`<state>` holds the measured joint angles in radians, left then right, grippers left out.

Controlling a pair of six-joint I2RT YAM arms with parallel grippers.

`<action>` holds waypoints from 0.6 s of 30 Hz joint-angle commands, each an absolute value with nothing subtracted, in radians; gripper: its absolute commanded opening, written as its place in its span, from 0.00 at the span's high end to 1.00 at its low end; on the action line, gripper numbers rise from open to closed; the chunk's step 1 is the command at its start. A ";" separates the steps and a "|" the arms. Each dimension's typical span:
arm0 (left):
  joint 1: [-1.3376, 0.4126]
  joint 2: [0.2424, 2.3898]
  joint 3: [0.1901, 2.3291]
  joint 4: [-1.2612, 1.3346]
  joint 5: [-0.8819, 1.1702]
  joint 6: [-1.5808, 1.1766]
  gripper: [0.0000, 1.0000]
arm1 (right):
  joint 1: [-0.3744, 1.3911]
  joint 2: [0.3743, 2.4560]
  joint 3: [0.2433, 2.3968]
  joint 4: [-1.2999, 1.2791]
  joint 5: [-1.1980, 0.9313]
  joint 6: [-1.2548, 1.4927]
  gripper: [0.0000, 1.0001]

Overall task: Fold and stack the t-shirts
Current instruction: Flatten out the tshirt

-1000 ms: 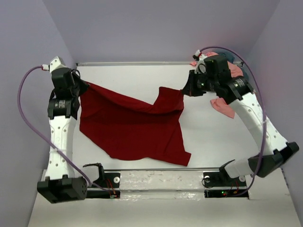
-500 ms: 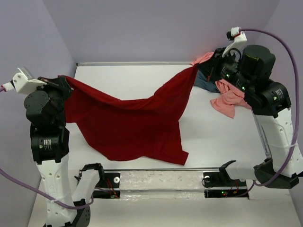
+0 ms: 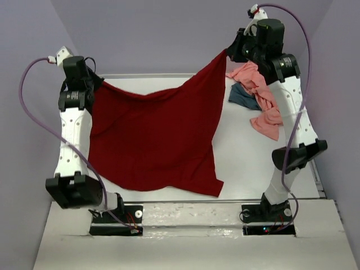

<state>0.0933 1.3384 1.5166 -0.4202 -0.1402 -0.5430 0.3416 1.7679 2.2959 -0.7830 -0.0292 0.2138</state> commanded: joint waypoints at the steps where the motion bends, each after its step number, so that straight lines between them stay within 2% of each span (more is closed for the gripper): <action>1: 0.097 1.448 1.721 -0.386 -0.121 -0.526 1.00 | 0.235 1.883 2.485 -0.698 -0.144 0.297 1.00; 4: 0.097 1.601 1.847 -0.451 -0.121 -0.523 1.00 | 0.196 1.965 2.597 -0.669 -0.237 0.327 1.00; 8: 0.097 1.657 1.882 -0.457 -0.068 -0.548 1.00 | 0.196 1.951 2.622 -0.579 -0.310 0.353 1.00; 14: 0.095 1.643 1.816 -0.463 0.052 -0.591 1.00 | 0.196 1.784 2.450 -0.483 -0.469 0.403 1.00; 18: 0.095 1.568 1.688 -0.457 0.106 -0.598 1.00 | 0.196 1.646 2.304 -0.439 -0.593 0.466 1.00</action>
<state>0.0933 1.6726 1.7645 -0.4740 0.0273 -0.5854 0.1932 1.7821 2.3512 -0.5926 -0.4343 0.4030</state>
